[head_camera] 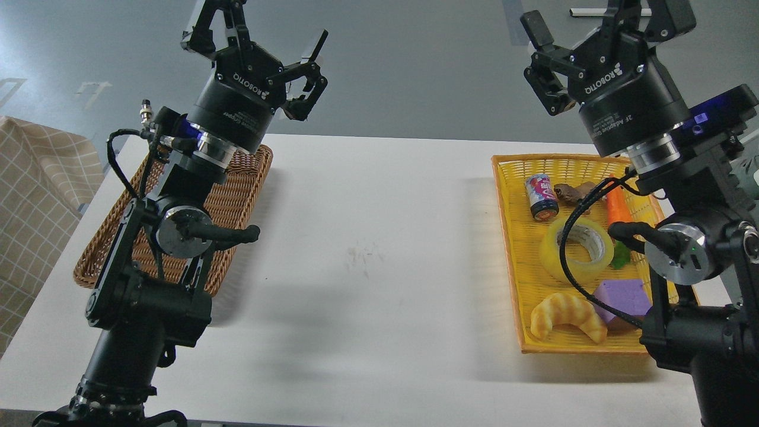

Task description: Place and transfer tape with both arms

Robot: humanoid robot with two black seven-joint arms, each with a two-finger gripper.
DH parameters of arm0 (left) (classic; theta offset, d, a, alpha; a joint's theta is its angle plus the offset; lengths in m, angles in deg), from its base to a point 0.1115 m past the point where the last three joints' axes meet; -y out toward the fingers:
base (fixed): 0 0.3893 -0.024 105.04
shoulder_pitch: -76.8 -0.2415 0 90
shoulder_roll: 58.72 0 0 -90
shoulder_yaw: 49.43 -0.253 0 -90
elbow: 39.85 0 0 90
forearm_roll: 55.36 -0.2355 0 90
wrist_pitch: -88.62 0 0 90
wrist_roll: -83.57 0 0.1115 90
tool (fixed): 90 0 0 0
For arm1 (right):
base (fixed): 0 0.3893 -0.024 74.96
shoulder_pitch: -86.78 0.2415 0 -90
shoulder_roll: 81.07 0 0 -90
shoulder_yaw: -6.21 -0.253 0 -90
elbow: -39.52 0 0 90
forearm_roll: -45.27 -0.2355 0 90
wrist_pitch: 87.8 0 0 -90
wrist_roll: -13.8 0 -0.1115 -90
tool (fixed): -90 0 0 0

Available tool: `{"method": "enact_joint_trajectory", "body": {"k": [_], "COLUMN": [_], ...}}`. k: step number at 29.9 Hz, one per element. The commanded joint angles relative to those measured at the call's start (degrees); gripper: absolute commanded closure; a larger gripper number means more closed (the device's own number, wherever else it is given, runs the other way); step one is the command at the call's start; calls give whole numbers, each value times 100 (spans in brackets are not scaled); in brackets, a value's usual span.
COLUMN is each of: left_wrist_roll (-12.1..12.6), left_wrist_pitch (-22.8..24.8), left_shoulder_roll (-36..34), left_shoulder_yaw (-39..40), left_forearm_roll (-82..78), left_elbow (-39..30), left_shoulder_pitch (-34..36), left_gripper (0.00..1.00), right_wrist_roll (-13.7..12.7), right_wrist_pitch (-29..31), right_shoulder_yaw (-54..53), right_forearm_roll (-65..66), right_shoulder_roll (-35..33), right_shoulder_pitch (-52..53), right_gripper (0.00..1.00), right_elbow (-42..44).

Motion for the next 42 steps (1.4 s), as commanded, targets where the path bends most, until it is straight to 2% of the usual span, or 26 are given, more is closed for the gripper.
{"method": "enact_joint_trajectory", "body": {"k": [1, 26, 32, 36, 42], "left_wrist_roll": [27, 44, -8, -8, -8], "left_wrist_pitch": [11, 55, 37, 29, 46], "left_shoulder_roll": [0, 0, 0, 0, 0], "left_shoulder_yaw": [2, 2, 20, 20, 20], "left_forearm_roll": [39, 65, 48, 57, 57], "left_elbow": [44, 35, 17, 8, 8], "left_shoulder_pitch": [40, -13, -22, -22, -31], "left_gripper": [2, 2, 2, 2, 2], "right_wrist_roll": [0, 0, 0, 0, -9], "right_wrist_pitch": [5, 5, -12, -56, -3], "right_shoulder_yaw": [0, 0, -9, -52, 132], "right_forearm_roll": [-6, 100, 1127, 1251, 1269], "right_shoulder_roll": [0, 0, 0, -447, -1835], "right_shoulder_pitch": [24, -2, -107, -116, -230], "right_gripper": [0, 0, 0, 0, 0], "right_elbow": [0, -9, -9, -17, -26]}}
